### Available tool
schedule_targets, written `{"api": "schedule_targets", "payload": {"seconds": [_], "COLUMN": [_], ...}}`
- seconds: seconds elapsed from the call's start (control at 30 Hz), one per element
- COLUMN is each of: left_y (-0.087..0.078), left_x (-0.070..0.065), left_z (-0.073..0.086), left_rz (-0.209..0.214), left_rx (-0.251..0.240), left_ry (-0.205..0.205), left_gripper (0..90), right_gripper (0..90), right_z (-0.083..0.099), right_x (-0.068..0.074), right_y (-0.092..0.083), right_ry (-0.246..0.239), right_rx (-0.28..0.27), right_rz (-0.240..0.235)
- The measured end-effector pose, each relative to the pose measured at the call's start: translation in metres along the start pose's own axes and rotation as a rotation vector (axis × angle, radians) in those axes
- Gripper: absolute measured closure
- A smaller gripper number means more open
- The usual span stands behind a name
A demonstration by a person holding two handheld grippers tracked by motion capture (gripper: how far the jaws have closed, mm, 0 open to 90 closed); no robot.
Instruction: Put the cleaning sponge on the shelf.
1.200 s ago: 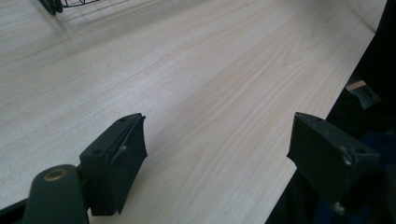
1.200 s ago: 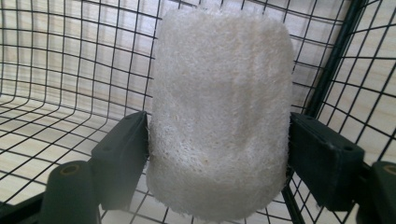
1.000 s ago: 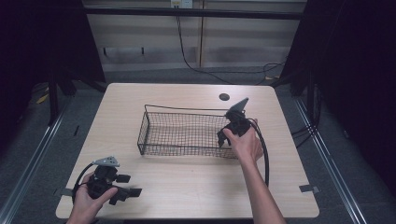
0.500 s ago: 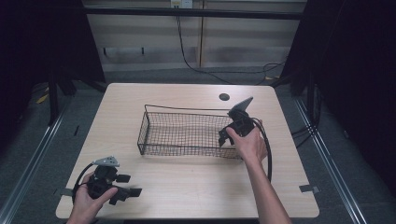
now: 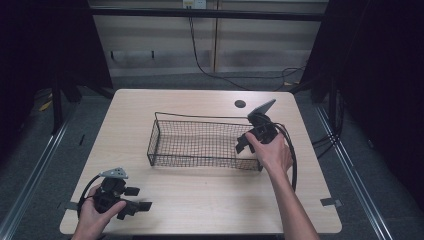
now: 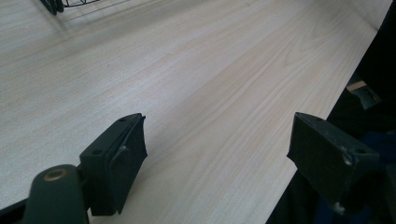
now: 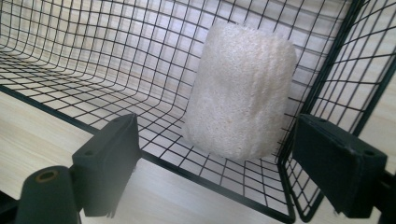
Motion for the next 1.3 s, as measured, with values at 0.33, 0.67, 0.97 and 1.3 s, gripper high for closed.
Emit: {"api": "schedule_targets", "payload": {"seconds": [0.33, 0.67, 0.97, 1.3], "left_y": [0.0, 0.0, 0.0, 0.0], "left_x": [0.0, 0.0, 0.0, 0.0], "left_z": [0.0, 0.0, 0.0, 0.0], "left_rz": [0.002, 0.001, 0.0, -0.004], "left_rx": [0.0, -0.005, -0.005, -0.005], "left_ry": [-0.001, -0.005, -0.005, -0.006], "left_gripper": [18.7, 18.7, 18.7, 18.6], "right_gripper": [16.1, 18.3, 21.6, 23.3], "right_z": [0.012, 0.028, 0.044, 0.065], "right_x": [0.003, 0.001, 0.012, 0.017], "right_y": [-0.007, -0.011, -0.016, -0.018], "right_ry": [-0.085, -0.171, -0.264, -0.311], "right_rx": [-0.024, -0.098, -0.159, -0.219], "right_rz": [-0.027, -0.067, -0.076, -0.072]}}
Point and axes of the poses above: each handheld gripper's, and its own axes: y roughly forward along the jaws, z roughly out of its underside, x roughly to its left, the point moved 1 cm from there along y, roughly forward along the jaws, and after that the axes turned 10 degrees about x, right-handed, at the moved point
